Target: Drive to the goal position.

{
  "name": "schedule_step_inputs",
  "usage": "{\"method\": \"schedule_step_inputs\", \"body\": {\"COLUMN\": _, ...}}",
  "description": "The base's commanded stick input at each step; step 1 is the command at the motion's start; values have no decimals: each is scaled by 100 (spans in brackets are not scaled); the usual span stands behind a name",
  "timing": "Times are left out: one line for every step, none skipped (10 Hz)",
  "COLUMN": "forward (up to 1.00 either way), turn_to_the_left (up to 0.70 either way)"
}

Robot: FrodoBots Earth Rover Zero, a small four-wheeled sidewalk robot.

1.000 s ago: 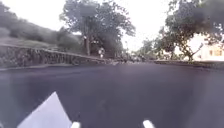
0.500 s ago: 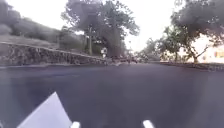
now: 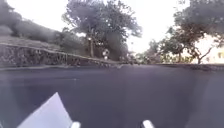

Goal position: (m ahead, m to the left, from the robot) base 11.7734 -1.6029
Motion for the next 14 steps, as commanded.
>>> {"method": "schedule_step_inputs", "body": {"forward": 85, "turn_to_the_left": 0}}
{"method": "schedule_step_inputs", "body": {"forward": 85, "turn_to_the_left": 0}}
{"method": "schedule_step_inputs", "body": {"forward": 85, "turn_to_the_left": -6}}
{"method": "schedule_step_inputs", "body": {"forward": 85, "turn_to_the_left": -17}}
{"method": "schedule_step_inputs", "body": {"forward": 85, "turn_to_the_left": -29}}
{"method": "schedule_step_inputs", "body": {"forward": 85, "turn_to_the_left": -34}}
{"method": "schedule_step_inputs", "body": {"forward": 85, "turn_to_the_left": -34}}
{"method": "schedule_step_inputs", "body": {"forward": 85, "turn_to_the_left": -34}}
{"method": "schedule_step_inputs", "body": {"forward": 85, "turn_to_the_left": -34}}
{"method": "schedule_step_inputs", "body": {"forward": 85, "turn_to_the_left": -34}}
{"method": "schedule_step_inputs", "body": {"forward": 85, "turn_to_the_left": -34}}
{"method": "schedule_step_inputs", "body": {"forward": 85, "turn_to_the_left": -34}}
{"method": "schedule_step_inputs", "body": {"forward": 85, "turn_to_the_left": -34}}
{"method": "schedule_step_inputs", "body": {"forward": 85, "turn_to_the_left": -34}}
